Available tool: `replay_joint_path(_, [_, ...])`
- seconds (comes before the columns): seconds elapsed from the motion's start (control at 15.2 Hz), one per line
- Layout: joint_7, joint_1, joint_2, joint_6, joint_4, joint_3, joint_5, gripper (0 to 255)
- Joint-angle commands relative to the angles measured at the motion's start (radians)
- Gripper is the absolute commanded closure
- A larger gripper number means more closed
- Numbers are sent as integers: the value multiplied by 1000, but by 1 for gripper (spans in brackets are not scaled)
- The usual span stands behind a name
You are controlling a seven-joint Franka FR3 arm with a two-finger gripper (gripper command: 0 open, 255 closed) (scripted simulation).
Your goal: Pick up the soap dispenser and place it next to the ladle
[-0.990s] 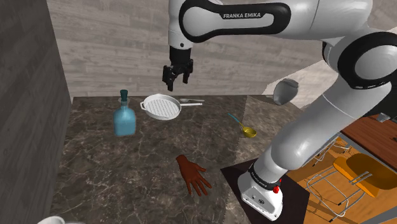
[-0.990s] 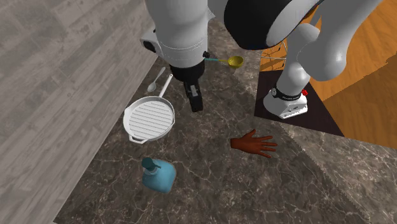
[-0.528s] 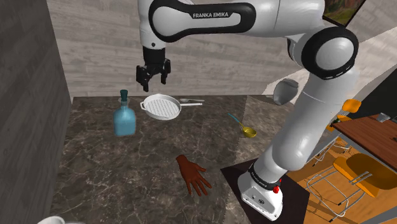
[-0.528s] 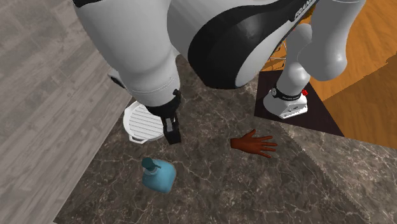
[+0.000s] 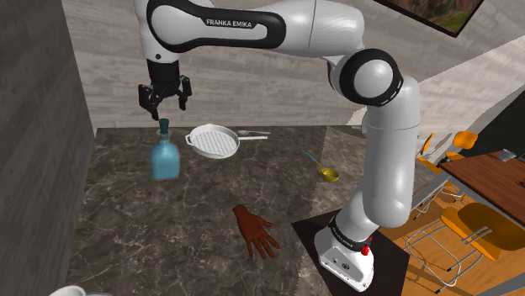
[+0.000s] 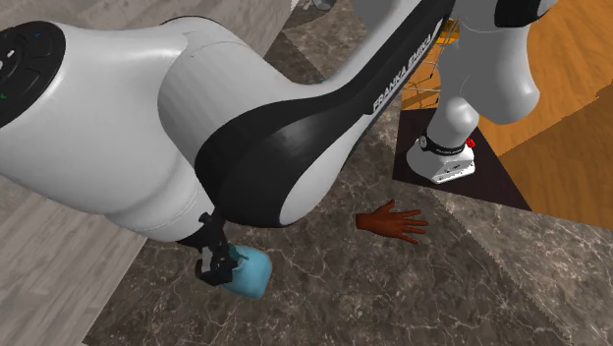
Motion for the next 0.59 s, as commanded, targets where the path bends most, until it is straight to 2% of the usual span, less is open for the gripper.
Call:
replay_joint_path(0.0, [13,39,89,-43,131,-5,-23,0])
replay_joint_path(0.53, [21,19,75,66,6,-7,-22,0])
